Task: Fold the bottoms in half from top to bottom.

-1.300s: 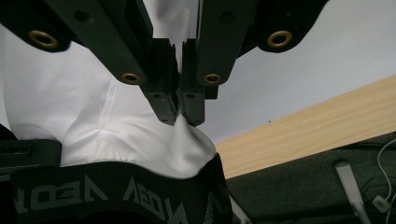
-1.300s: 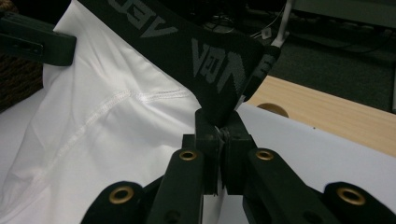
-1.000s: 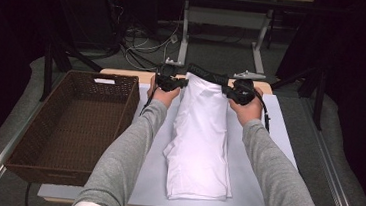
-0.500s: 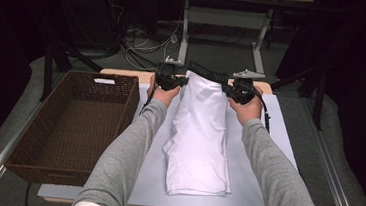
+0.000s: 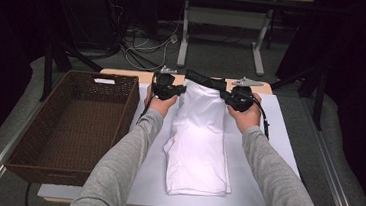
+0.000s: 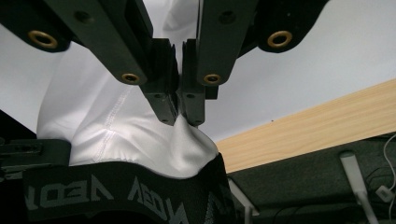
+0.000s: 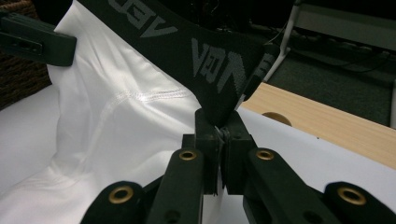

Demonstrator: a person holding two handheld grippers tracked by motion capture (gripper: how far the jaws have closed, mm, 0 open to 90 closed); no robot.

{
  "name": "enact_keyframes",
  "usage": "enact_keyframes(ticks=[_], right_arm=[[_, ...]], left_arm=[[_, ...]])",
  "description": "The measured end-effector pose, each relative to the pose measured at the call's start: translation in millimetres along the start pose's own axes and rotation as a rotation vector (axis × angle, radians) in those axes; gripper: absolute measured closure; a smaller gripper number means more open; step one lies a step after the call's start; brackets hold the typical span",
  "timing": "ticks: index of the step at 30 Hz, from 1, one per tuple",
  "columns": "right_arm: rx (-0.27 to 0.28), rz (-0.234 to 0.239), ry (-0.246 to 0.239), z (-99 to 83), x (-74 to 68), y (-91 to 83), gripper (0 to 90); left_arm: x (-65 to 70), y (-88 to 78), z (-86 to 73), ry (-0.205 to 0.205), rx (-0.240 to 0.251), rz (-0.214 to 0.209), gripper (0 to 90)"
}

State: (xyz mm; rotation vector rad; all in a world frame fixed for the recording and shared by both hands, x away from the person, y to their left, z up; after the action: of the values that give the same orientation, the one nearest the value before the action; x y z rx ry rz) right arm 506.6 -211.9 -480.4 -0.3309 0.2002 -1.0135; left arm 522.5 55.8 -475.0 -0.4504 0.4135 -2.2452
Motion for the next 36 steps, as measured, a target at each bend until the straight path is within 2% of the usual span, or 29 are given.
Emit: enact_keyframes(ticks=[4, 7, 11, 12, 21, 33, 36], right_arm=[[0.0, 0.005, 0.009, -4.8, -1.8, -3.3, 87.6], [-0.003, 0.007, 0.01, -7.6, -3.2, -5.7, 87.6], [-0.007, 0.01, 0.016, -9.2, -6.5, -10.9, 87.5], [-0.005, 0.01, 0.02, -9.3, -7.7, -12.0, 87.5], [-0.012, 0.04, 0.028, -13.0, -14.0, -26.5, 87.5], [-0.016, 0.066, 0.066, -19.2, -21.4, -43.4, 87.5], [-0.017, 0.07, 0.054, -22.1, -23.6, -46.7, 87.5]], left_arm=[[4.0, -3.3, -5.3, -0.002, 0.005, -0.011, 86.6], [6.5, -6.0, -8.5, -0.024, 0.013, -0.015, 86.6], [10.3, -11.2, -12.6, -0.026, 0.011, -0.024, 86.6], [11.2, -13.5, -13.8, -0.039, 0.014, -0.031, 86.6], [17.5, -24.3, -20.6, -0.059, 0.019, -0.048, 86.6], [24.3, -37.0, -31.8, -0.086, 0.017, -0.084, 86.6], [27.1, -39.2, -37.3, -0.095, 0.018, -0.093, 86.6]])
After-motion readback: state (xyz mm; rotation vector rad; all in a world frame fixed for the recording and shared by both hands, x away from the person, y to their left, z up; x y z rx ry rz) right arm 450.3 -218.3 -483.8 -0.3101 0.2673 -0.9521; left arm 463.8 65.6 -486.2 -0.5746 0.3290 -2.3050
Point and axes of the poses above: each handheld gripper's, and its own axes: y roughly forward along the jaws, z roughly out of its top, x roughly to its right, the point moved 1 cm from there along y, roughly forward along the jaws, and after that the axes turned 6 degrees about x, right-handed, at the moved point
